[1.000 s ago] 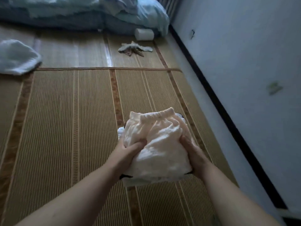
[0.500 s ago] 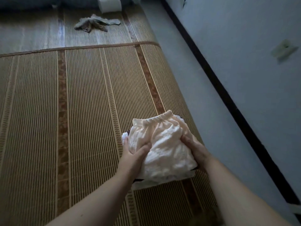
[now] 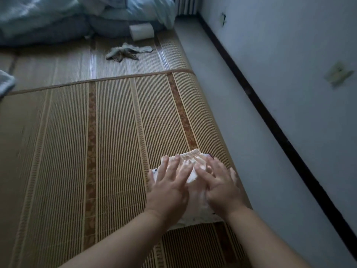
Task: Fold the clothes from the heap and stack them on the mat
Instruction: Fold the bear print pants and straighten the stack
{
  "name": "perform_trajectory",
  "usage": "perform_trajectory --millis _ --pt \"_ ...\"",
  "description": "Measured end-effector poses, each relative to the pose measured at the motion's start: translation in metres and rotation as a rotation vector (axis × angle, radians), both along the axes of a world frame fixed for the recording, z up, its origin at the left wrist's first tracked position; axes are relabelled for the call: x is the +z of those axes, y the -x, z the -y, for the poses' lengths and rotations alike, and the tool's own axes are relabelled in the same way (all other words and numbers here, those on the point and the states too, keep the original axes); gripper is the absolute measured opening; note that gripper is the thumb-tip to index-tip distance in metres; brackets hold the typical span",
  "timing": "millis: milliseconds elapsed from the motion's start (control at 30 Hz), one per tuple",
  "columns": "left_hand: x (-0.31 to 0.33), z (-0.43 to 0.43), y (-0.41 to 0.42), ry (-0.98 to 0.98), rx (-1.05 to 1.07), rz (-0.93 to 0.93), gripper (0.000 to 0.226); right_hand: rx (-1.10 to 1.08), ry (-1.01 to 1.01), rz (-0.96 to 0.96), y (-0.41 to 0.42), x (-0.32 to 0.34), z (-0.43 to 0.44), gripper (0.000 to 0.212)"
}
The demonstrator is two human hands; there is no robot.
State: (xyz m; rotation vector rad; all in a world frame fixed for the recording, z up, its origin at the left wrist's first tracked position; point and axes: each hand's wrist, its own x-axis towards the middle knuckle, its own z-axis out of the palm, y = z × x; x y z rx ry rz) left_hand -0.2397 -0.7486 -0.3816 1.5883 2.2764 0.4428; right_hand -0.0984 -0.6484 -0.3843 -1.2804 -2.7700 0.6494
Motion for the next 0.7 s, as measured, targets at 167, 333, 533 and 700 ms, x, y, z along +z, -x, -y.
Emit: perform_trajectory --millis 167,333,533,700 --pt "0.049 0.021 0.015 0.179 -0.008 -0.034 0.070 0.042 -0.026 0.167 0.015 0.047 0.023 0.064" --pt "0.131 0.086 0.071 0.182 0.013 -0.113 0.072 0.200 -0.054 0.194 0.067 0.125 0.067 0.070" --pt "0.221 0.195 0.162 0.189 0.172 -0.183 0.077 0.497 -0.117 0.125 0.194 0.216 0.150 0.075" --pt "0.240 0.306 0.262 0.150 0.367 -0.174 0.075 0.686 -0.200 0.080 0.316 0.246 0.246 0.075"
